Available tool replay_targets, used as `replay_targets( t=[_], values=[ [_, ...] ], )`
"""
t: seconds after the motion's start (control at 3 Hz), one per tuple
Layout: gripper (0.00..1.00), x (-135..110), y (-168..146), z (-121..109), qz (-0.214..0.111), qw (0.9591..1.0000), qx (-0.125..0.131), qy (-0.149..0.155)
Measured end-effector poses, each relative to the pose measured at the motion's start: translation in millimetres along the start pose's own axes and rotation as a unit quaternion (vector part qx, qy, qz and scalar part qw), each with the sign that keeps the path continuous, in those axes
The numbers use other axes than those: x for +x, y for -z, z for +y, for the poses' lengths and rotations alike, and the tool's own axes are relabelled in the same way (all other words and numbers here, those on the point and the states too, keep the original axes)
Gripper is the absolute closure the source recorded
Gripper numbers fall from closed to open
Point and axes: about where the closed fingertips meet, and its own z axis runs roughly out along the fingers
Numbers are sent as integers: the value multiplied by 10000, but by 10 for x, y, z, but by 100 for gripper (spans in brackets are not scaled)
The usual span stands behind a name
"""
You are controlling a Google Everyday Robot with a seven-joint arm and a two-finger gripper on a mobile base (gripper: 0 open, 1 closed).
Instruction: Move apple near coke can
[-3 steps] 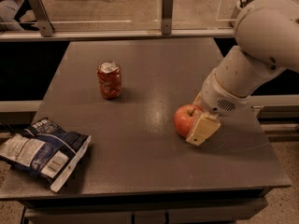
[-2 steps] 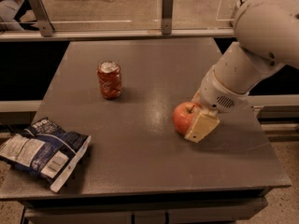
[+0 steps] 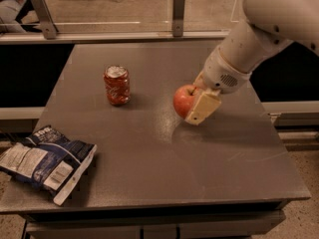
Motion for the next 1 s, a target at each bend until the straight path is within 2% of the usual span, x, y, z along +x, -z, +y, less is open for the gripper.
replay_targets(
  t=[0.33, 0.67, 1.0],
  values=[
    [100, -259, -179, -274, -264, 9995, -91, 122],
    [100, -626, -401, -416, -561, 9975, -253, 348],
    [100, -985, -512, -376, -699, 9943, -418, 693]
  ],
)
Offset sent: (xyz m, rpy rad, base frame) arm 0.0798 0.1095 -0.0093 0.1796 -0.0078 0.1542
